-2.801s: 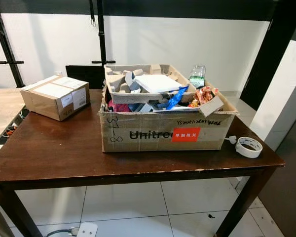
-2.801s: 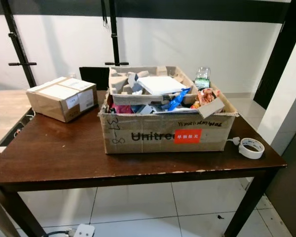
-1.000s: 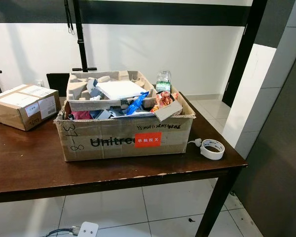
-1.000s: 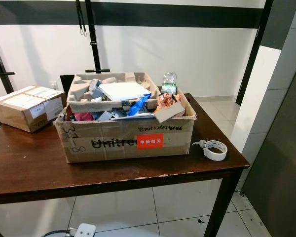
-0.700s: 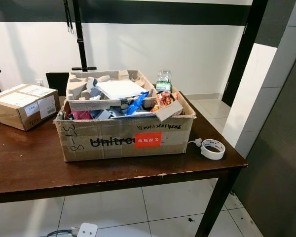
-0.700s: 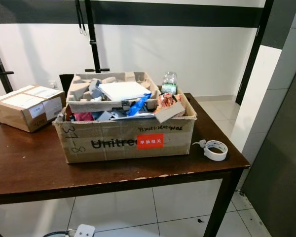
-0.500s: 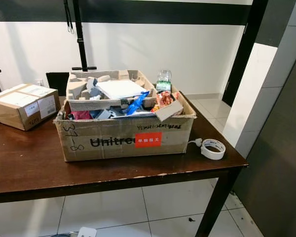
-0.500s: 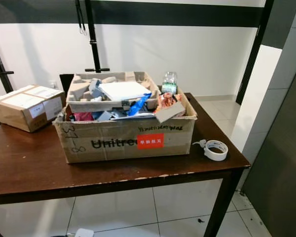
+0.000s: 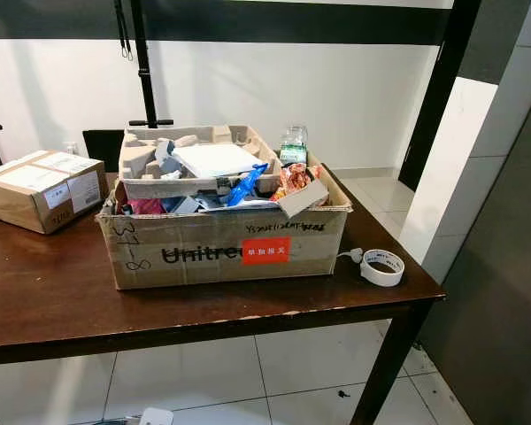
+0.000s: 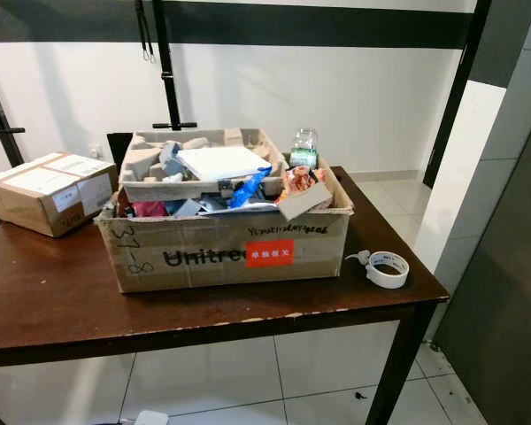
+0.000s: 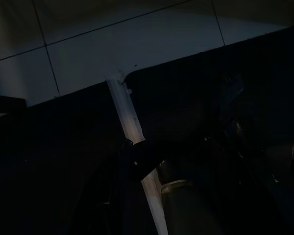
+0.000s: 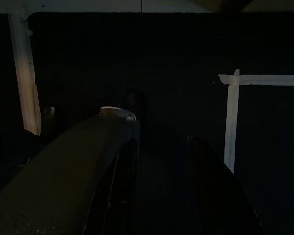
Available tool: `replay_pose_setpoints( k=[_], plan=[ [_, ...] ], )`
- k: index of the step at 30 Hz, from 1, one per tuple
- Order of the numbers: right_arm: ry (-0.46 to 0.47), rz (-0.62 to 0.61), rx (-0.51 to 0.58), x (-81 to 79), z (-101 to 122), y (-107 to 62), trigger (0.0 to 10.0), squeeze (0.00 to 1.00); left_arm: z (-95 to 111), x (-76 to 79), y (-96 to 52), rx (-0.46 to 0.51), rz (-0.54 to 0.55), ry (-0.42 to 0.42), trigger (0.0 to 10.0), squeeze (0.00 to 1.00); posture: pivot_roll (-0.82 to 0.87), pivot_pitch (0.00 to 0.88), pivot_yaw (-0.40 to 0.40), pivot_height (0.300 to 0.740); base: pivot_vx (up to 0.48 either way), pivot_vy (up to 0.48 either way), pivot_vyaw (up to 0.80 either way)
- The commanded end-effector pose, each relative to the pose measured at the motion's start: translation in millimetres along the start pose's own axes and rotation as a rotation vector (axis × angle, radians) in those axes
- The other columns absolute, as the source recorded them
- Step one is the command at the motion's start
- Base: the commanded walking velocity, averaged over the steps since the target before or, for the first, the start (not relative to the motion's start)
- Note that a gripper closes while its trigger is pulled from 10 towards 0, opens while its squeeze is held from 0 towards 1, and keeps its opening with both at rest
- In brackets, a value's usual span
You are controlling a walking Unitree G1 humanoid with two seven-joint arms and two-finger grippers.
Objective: Picking trash to rubbish bin
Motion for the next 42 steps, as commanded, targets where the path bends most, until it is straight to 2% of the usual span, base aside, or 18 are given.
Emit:
replay_pose_setpoints(
  k=[1, 4, 26, 33, 42],
  plan=[
    [-0.002, 0.004, -0.016, -0.7, -5.6, -0.8, 10.0, 0.00, -7.2, -5.0, -2.0, -0.021, 0.009, -0.010, 10.0, 0.00, -0.10, 0.104, -0.005, 0.740, 0.000, 0.000, 0.00],
    [-0.005, 0.007, -0.015, -0.9, -5.2, -0.8, 10.0, 0.00, -7.1, -5.0, -2.1, -0.018, 0.008, -0.012, 10.0, 0.05, -0.09, 0.104, -0.007, 0.740, 0.080, 0.000, 0.00],
    [-0.007, 0.007, -0.016, 0.0, -5.8, -1.0, 10.0, 0.00, -4.8, -3.8, -1.7, -0.008, 0.003, -0.010, 10.0, 0.00, -0.10, 0.103, -0.006, 0.740, 0.255, 0.000, 0.00],
    [-0.006, 0.007, -0.016, 0.0, -5.9, -1.0, 10.0, 0.00, -4.4, -1.7, -1.5, -0.005, -0.002, 0.022, 10.0, 0.00, -0.10, 0.103, -0.007, 0.740, 0.000, 0.000, 0.00],
    [-0.004, 0.006, -0.017, 0.4, -6.3, -1.2, 10.0, 0.00, -3.2, -1.3, -1.6, 0.007, -0.004, 0.024, 10.0, 0.00, -0.10, 0.104, -0.005, 0.740, 0.000, 0.000, 0.00]
  ],
)
Point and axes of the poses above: a point about 5 cm out from each wrist's last joint towards the gripper, its own y axis pointing out of the wrist towards the gripper, its own z axis along the axis of the wrist's last joint, x = y × z, the point moved 2 cm from there along y, pointing out of the wrist towards the gripper, and after that the axes turned 2 degrees about -y, right-handed, at the moved point
